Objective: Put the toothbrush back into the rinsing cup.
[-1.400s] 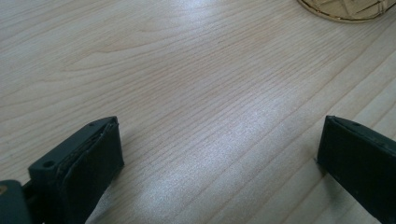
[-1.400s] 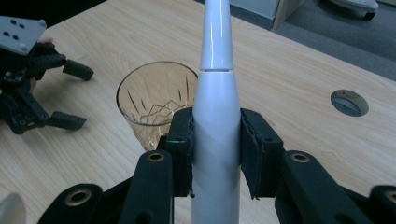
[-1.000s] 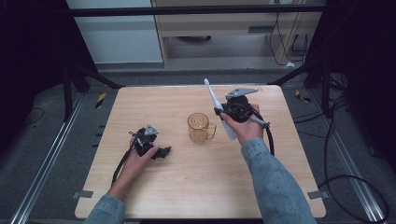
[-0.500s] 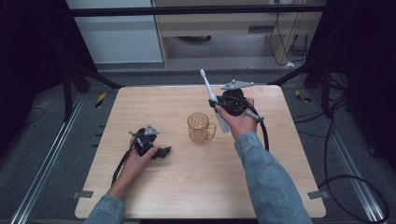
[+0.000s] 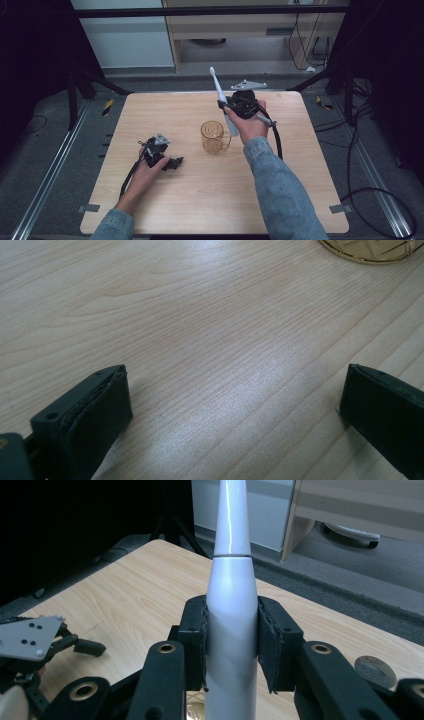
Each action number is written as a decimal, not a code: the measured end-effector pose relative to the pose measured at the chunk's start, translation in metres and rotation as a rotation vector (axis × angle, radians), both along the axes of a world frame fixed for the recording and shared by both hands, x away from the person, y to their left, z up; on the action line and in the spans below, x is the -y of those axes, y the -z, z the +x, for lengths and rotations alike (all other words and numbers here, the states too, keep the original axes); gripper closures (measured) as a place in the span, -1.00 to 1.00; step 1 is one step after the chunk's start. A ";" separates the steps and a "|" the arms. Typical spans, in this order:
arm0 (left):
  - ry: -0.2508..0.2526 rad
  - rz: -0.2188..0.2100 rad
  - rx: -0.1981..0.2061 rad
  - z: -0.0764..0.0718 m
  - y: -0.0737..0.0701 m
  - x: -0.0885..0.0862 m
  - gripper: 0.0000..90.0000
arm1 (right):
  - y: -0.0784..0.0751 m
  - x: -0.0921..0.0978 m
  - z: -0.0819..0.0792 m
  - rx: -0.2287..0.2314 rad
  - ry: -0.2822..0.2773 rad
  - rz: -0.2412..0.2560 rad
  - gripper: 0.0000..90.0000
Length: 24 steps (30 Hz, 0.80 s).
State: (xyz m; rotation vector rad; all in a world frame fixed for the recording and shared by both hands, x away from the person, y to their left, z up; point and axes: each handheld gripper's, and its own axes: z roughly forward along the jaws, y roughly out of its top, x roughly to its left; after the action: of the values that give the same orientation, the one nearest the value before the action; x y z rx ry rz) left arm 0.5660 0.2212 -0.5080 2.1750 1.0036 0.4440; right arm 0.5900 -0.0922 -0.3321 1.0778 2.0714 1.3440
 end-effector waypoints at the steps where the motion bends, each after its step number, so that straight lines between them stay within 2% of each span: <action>1: 0.000 0.000 0.000 0.000 0.000 0.000 -1.00 | -0.001 -0.001 0.000 0.003 0.000 0.003 0.49; 24: 0.000 0.000 0.001 0.000 0.000 0.000 -1.00 | -0.011 -0.020 0.014 0.053 0.028 0.031 0.49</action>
State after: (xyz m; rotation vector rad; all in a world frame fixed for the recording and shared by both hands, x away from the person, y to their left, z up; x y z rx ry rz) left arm 0.5661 0.2213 -0.5080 2.1752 1.0027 0.4449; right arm 0.6042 -0.0726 -0.3213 1.0690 1.9966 1.3804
